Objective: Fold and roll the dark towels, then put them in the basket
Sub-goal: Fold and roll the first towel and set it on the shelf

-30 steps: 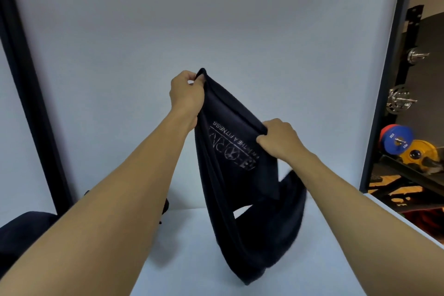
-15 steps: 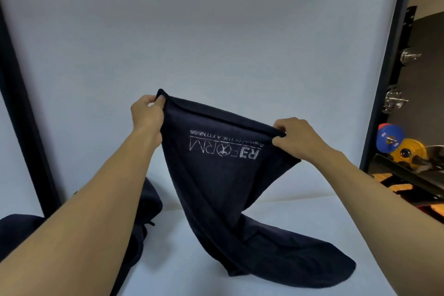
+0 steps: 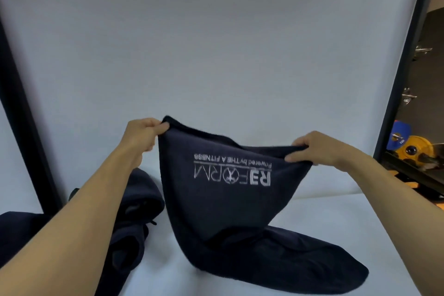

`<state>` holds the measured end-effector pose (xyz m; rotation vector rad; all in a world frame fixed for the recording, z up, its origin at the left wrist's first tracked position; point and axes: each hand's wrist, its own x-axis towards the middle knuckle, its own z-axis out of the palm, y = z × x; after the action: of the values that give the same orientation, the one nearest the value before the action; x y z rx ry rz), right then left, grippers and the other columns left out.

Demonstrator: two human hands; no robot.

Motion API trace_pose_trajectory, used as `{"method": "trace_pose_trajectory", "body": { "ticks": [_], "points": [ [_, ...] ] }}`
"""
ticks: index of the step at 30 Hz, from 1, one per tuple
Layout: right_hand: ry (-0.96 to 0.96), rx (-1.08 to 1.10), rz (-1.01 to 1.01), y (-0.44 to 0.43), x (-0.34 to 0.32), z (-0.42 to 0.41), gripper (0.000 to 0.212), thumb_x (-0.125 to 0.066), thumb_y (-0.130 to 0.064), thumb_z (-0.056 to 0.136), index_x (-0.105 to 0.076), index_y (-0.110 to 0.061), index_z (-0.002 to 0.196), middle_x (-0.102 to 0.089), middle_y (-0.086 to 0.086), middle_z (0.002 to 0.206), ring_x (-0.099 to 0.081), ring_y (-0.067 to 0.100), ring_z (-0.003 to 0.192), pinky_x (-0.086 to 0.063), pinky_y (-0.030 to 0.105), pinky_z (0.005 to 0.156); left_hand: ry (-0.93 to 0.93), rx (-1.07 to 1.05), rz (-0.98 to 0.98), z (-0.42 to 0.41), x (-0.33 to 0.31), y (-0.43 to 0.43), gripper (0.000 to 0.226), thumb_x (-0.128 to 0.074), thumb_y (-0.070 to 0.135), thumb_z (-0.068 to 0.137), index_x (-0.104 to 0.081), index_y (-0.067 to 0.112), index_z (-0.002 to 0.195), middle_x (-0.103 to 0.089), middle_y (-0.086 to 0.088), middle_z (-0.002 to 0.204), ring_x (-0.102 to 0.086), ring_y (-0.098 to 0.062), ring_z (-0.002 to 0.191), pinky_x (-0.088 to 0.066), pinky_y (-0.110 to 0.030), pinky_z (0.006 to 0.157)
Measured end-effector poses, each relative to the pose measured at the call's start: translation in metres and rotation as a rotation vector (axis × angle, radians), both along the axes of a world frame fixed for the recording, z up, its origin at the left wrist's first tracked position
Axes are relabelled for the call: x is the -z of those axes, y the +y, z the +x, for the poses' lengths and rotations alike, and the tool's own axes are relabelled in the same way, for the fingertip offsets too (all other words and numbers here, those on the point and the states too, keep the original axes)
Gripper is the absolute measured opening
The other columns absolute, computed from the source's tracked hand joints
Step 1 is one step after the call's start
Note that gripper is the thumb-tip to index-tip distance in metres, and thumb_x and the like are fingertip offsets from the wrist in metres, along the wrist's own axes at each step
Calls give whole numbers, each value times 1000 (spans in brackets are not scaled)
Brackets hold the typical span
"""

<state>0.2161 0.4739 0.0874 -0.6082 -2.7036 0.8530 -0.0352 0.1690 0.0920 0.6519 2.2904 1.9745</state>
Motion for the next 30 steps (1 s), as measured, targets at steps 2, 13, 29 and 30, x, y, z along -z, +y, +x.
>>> {"method": "trace_pose_trajectory", "body": {
  "ticks": [2, 13, 29, 30],
  "points": [
    [-181, 96, 201, 16, 10, -14, 24, -69, -29, 83, -65, -7, 75, -60, 6, 71, -53, 18, 69, -38, 30, 63, -45, 15, -97, -4, 10, 2, 11, -67, 15, 90, -64, 8, 82, -60, -11, 85, -43, -15, 46, -35, -26, 48],
    [919, 91, -554, -8, -150, -52, 15, -48, -16, 101, -59, -13, 111, -68, 10, 102, -70, 26, 85, -62, 39, 68, 108, 75, 648, 12, -150, 46, 13, -52, 9, 99, -51, 13, 87, -64, -10, 99, -71, -29, 89, -59, -41, 84],
    [1055, 21, -155, -88, -180, 94, 36, -76, 0, 73, -54, -20, 92, -62, -1, 89, -68, 17, 85, -61, 33, 73, 291, -42, 612, 161, -192, -45, 7, -50, 19, 97, -57, 18, 95, -70, -1, 99, -74, -19, 77, -60, -30, 71],
    [1000, 52, -95, -94, -165, 101, 35, -75, 1, 74, -53, -18, 93, -60, -2, 86, -66, 16, 82, -61, 32, 71, 282, -61, 584, 168, -180, -49, 7, -51, 20, 97, -57, 19, 94, -69, 1, 95, -72, -18, 71, -59, -28, 69]
  ]
}}
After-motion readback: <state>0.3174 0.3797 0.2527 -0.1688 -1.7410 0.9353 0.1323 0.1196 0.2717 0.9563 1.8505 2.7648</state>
